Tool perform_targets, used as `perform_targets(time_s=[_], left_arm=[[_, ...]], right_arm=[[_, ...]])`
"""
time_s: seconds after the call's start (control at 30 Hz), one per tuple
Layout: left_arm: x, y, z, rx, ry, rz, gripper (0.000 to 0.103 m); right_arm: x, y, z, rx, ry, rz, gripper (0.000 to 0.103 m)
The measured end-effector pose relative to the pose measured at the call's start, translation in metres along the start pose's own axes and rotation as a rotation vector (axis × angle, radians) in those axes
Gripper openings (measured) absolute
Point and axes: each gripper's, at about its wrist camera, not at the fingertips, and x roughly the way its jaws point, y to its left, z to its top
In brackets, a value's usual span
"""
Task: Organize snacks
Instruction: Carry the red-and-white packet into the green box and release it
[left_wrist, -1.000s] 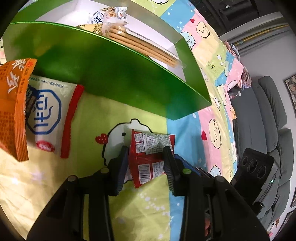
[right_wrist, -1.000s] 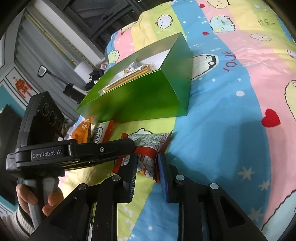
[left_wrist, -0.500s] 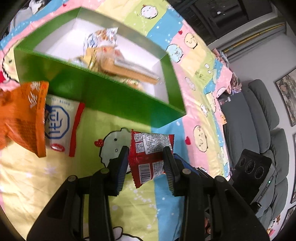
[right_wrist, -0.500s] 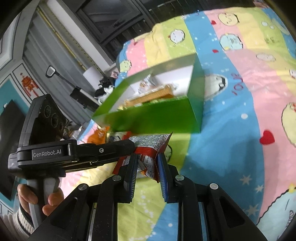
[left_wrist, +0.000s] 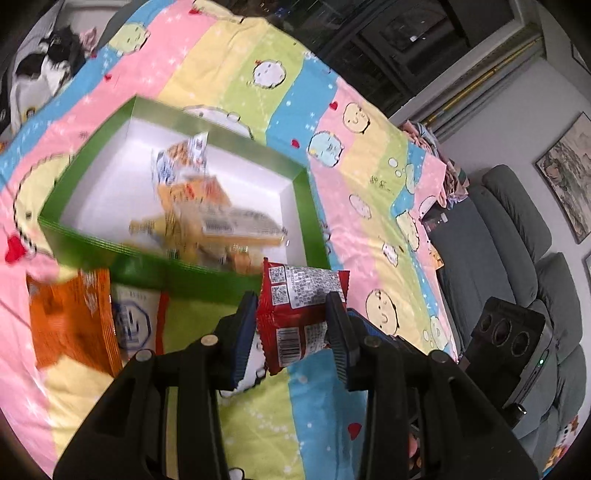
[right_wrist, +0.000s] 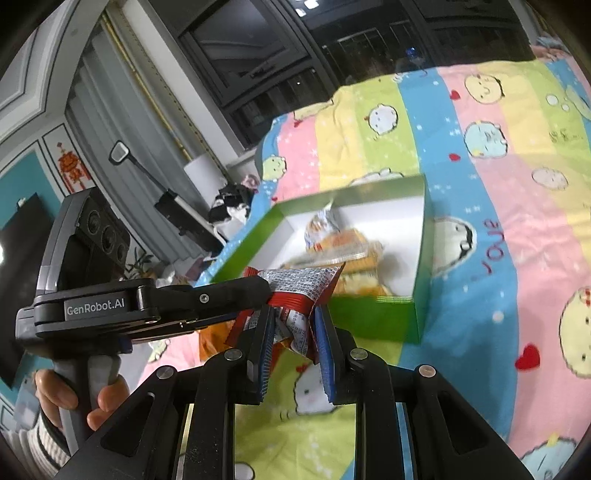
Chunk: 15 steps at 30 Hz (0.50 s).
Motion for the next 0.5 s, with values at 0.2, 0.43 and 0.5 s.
perform_targets(time_s=[0.2, 0.43, 0.5], left_arm=[[0.001, -0.002, 0.022, 0.023, -0.028, 0.001, 0.035], [0.015, 0.004, 0.039, 0.012, -0.027, -0.002, 0.035], [0.019, 0.006, 0.043, 0.014, -0.026, 0.000, 0.036]], right_arm=[[0.006, -0.001, 0.019, -0.010, -0.031, 0.005, 0.024], [0.021, -0.012, 0.034, -0.004, -0.034, -0.004, 0.024], [0.026, -0.016, 0.038, 0.001, -0.033, -0.006, 0.024]])
